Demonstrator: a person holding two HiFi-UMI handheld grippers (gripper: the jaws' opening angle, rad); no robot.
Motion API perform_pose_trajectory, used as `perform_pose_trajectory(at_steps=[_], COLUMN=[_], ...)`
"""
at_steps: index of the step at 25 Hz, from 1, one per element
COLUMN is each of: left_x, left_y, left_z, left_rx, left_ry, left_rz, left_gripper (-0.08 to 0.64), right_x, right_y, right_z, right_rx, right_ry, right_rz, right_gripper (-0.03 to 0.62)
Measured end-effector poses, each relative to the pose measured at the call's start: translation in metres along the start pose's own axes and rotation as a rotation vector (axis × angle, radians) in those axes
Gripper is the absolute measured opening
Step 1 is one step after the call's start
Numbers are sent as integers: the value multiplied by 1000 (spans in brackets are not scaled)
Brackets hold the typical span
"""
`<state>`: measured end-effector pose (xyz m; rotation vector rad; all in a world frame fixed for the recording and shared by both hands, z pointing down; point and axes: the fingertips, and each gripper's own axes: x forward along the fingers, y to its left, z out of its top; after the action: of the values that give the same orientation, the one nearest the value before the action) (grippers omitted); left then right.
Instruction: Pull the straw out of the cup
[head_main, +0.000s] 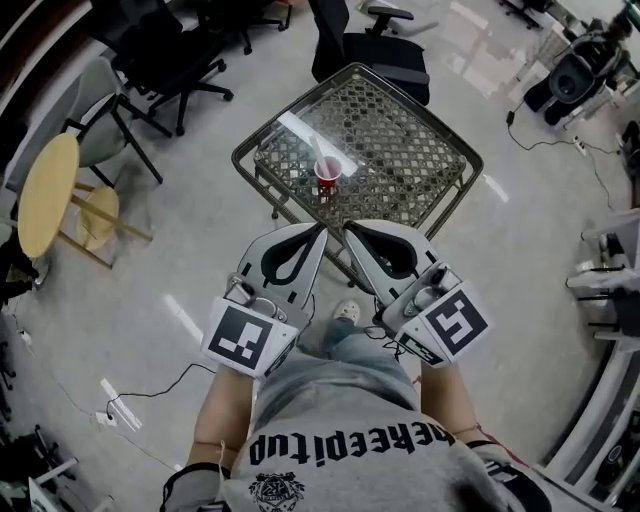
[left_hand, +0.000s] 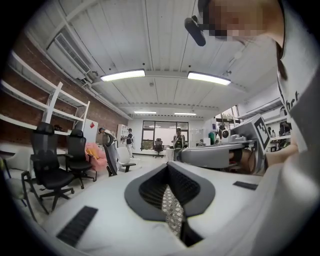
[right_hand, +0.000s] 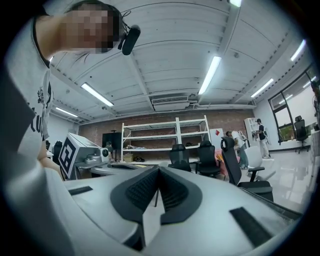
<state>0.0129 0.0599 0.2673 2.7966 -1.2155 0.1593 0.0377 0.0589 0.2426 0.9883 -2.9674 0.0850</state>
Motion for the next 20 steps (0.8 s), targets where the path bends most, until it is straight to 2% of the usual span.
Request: perform_pose_trajectory(at_steps=[9,20], left_x=[41,50], left_y=[-6,11], left_z=[1,-6], left_rx=[9,16], left_ry=[10,31], left_rz=[58,111], left_gripper=[25,25], right_x=[-9,8], right_y=[-40,-53], right_z=[-4,-12], right_rx=[13,23], right_ry=[-13,-17], right_rz=[72,121], right_gripper=[8,9])
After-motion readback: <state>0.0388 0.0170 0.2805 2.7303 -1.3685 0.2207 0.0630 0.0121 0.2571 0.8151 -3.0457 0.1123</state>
